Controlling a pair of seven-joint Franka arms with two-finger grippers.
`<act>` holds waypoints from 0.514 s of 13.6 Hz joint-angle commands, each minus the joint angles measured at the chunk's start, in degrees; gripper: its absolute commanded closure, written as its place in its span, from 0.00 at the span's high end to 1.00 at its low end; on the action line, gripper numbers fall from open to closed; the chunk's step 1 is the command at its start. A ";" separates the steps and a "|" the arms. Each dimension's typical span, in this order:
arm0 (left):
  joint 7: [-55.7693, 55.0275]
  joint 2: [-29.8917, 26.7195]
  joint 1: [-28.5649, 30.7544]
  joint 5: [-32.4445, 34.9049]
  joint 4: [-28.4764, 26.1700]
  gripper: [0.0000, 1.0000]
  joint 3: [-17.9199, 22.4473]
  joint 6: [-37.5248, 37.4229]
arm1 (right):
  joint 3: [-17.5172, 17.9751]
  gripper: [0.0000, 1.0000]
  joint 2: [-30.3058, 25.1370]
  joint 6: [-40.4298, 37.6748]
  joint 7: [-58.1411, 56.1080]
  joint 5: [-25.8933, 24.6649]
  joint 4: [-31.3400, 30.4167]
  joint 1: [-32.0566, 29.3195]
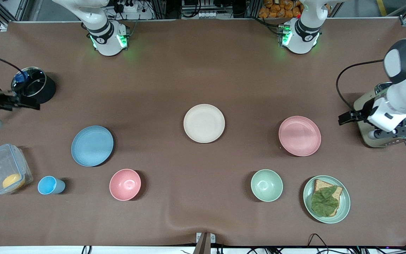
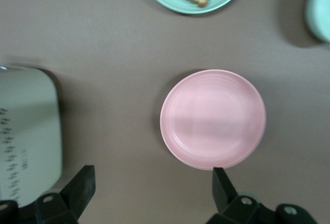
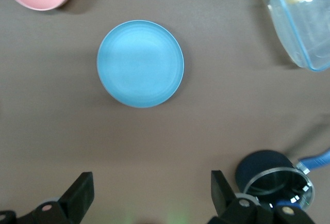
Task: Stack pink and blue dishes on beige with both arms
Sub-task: 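Reach the left gripper to the pink plate while the right gripper reaches the blue, then grasp the pink plate with the left gripper while the right gripper grasps the blue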
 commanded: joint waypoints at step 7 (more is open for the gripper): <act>-3.69 9.53 0.95 -0.78 -8.65 1.00 -0.29 16.35 | 0.57 1.00 6.76 33.22 5.98 -0.06 -22.60 -1.89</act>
